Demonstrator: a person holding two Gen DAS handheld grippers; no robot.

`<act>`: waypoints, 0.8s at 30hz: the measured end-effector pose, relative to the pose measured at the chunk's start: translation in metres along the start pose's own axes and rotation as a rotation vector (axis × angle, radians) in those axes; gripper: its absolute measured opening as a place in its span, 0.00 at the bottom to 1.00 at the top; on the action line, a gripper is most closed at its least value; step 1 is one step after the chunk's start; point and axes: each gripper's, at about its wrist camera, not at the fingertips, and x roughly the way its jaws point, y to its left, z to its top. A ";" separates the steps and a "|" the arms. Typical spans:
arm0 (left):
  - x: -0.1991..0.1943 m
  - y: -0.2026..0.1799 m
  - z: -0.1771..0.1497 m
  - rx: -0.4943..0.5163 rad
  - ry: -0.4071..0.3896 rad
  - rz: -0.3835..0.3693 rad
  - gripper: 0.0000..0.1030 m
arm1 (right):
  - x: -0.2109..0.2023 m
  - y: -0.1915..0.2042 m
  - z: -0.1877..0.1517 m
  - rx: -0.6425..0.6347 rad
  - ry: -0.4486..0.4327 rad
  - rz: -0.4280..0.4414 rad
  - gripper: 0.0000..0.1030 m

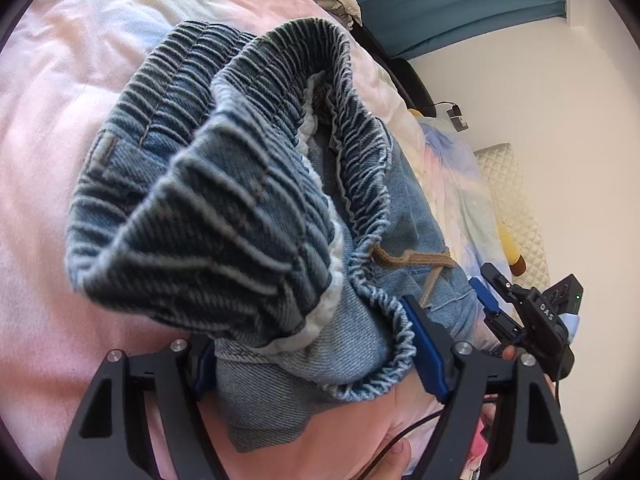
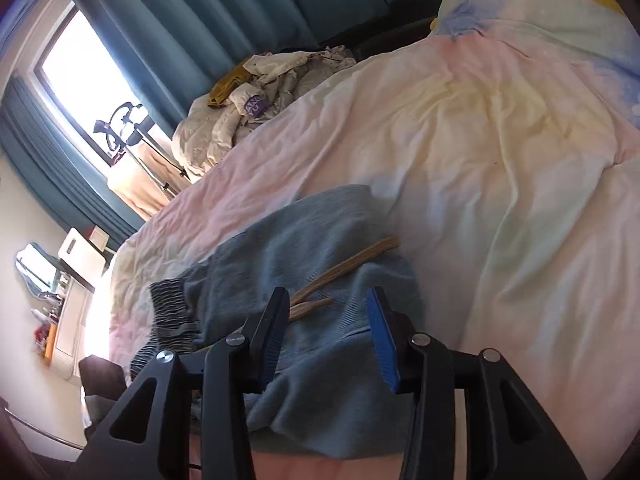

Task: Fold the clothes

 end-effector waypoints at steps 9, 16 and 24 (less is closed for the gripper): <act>-0.003 -0.007 0.000 0.032 -0.015 0.081 0.66 | 0.065 -0.051 -0.009 0.087 0.193 0.194 0.72; 0.006 -0.030 0.007 0.098 -0.040 0.164 0.62 | 0.096 -0.049 -0.019 0.101 0.240 0.246 0.74; -0.013 -0.046 0.002 0.190 -0.109 0.208 0.42 | 0.067 -0.020 -0.017 0.003 0.168 0.166 0.28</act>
